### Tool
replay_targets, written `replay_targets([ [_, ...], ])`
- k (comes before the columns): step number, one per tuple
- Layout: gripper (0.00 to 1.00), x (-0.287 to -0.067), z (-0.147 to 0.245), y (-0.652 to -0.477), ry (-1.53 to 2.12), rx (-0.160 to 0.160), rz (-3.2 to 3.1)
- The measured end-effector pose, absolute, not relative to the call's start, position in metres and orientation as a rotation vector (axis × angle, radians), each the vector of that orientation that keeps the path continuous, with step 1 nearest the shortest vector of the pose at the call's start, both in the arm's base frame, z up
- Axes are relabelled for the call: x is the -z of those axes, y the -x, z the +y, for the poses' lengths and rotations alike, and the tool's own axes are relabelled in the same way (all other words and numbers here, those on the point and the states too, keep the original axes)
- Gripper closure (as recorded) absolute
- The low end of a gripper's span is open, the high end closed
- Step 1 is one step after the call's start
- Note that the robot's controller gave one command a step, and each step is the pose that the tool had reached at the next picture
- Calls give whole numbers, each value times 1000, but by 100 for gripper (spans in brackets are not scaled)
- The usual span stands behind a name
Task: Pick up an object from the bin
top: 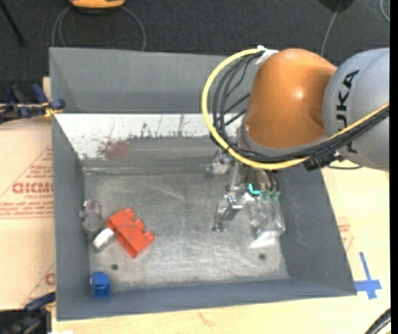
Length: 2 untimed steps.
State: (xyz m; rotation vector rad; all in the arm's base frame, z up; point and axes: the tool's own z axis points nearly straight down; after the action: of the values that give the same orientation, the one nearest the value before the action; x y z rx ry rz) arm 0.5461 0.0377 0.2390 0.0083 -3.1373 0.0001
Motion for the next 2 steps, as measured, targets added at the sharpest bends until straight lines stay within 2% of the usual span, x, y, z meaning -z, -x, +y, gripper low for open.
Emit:
replay_targets([
  [1,0,-100,108,-514,-120,2,-3133],
  [2,0,-110,222,-546,434,8,-3116],
])
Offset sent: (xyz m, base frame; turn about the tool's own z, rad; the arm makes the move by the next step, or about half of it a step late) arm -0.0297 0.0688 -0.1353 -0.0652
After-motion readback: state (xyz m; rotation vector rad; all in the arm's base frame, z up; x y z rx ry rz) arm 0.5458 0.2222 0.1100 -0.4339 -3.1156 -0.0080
